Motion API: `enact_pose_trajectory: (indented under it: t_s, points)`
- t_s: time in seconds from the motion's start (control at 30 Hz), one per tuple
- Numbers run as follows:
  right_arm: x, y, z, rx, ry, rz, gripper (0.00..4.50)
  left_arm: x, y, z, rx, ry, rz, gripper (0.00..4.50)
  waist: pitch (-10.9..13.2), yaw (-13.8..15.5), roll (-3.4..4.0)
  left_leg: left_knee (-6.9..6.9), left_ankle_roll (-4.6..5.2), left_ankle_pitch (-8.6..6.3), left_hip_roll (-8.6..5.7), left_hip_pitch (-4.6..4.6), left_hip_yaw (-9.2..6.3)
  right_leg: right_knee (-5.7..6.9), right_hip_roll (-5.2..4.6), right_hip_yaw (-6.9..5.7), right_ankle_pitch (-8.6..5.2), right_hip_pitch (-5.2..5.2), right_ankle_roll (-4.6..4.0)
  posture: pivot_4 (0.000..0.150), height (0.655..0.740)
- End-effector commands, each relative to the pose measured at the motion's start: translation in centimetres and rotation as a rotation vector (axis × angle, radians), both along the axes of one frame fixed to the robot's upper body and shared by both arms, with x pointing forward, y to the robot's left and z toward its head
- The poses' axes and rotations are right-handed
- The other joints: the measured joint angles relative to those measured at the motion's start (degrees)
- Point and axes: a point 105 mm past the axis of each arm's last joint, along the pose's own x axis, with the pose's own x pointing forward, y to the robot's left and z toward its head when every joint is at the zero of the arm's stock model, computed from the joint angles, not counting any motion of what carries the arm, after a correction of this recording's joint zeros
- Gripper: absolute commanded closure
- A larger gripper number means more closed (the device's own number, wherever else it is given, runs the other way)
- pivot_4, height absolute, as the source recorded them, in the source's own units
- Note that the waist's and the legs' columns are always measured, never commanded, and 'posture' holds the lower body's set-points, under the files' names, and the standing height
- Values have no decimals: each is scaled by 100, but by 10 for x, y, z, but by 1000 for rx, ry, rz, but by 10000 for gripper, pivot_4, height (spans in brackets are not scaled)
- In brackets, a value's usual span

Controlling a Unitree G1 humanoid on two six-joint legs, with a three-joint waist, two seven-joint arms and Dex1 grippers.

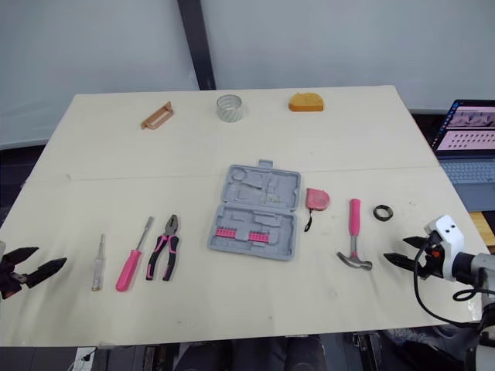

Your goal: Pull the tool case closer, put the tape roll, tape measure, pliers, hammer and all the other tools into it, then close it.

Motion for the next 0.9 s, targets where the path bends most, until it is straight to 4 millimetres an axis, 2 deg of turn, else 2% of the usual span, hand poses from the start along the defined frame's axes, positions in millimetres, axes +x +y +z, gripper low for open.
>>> enact_pose_trajectory:
  t_s: [0.03,0.77,0.9]
  points:
    - [-2,-9,10,-14,-25,-20,362,4,0,10,21,-27,-12,0,0,0,0,0,0,0,0,0,0,0,0,0,0,0,0,1500,7400]
    - [0,-11,14,8,-51,-44,362,7,5,4,44,-14,6,0,0,30,0,2,0,0,0,0,4,3,0,4,0,-3,0,1500,7400]
    - [4,-7,26,68,-87,-51,362,6,7,3,55,-13,11,0,0,38,0,1,0,0,0,0,4,4,1,4,0,-4,0,1500,7400]
